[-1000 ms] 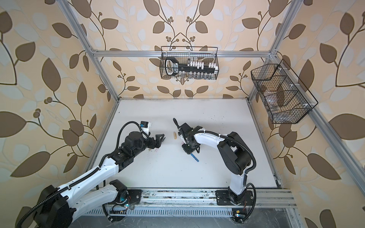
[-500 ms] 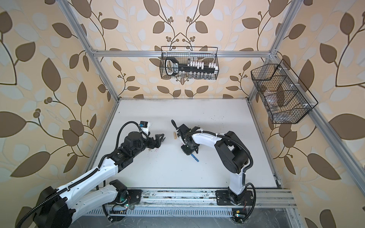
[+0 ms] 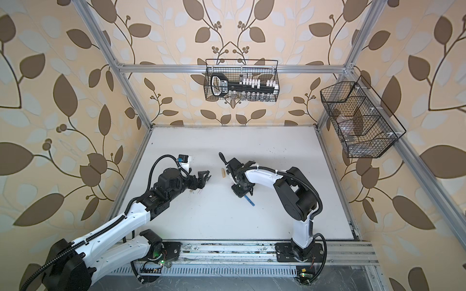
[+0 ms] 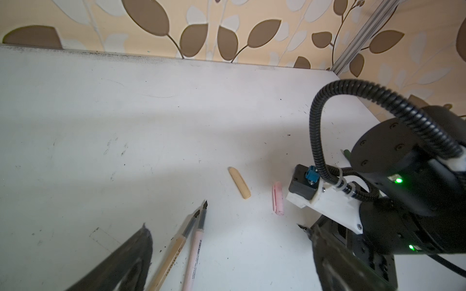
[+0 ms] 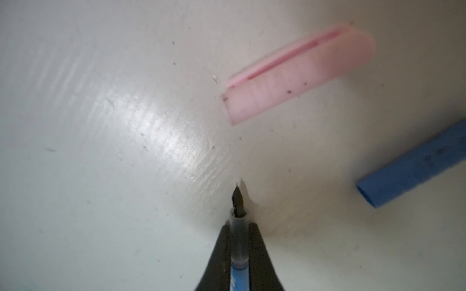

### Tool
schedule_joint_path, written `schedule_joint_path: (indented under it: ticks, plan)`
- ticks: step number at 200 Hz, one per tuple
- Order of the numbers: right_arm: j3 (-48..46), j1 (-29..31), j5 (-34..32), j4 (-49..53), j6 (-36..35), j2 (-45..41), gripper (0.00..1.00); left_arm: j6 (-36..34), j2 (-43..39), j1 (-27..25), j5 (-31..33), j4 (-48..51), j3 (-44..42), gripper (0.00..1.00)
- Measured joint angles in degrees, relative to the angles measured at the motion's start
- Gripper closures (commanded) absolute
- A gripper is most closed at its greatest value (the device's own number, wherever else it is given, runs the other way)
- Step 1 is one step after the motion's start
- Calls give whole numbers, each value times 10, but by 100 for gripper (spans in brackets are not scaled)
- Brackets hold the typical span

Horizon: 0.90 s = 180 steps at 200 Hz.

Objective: Insert the pens into the pen caps
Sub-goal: 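Lower the right gripper and close it on the blue pen body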

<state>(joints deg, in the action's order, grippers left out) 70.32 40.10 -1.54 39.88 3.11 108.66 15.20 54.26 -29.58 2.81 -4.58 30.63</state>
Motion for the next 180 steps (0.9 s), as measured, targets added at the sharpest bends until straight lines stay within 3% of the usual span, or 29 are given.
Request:
schedule_joint_path:
  ticks: [64,129,180]
  plan:
    - [-27,-38,36,-39,40,-20,93,0,0,0,0,0,0,1]
    - [-34,-49,46,-51,61,-24,67,0,9,0,-9,-1,0,1]
    - [-19,-47,35,-16,55,-24,64,0,17,0,-12,-2,0,1]
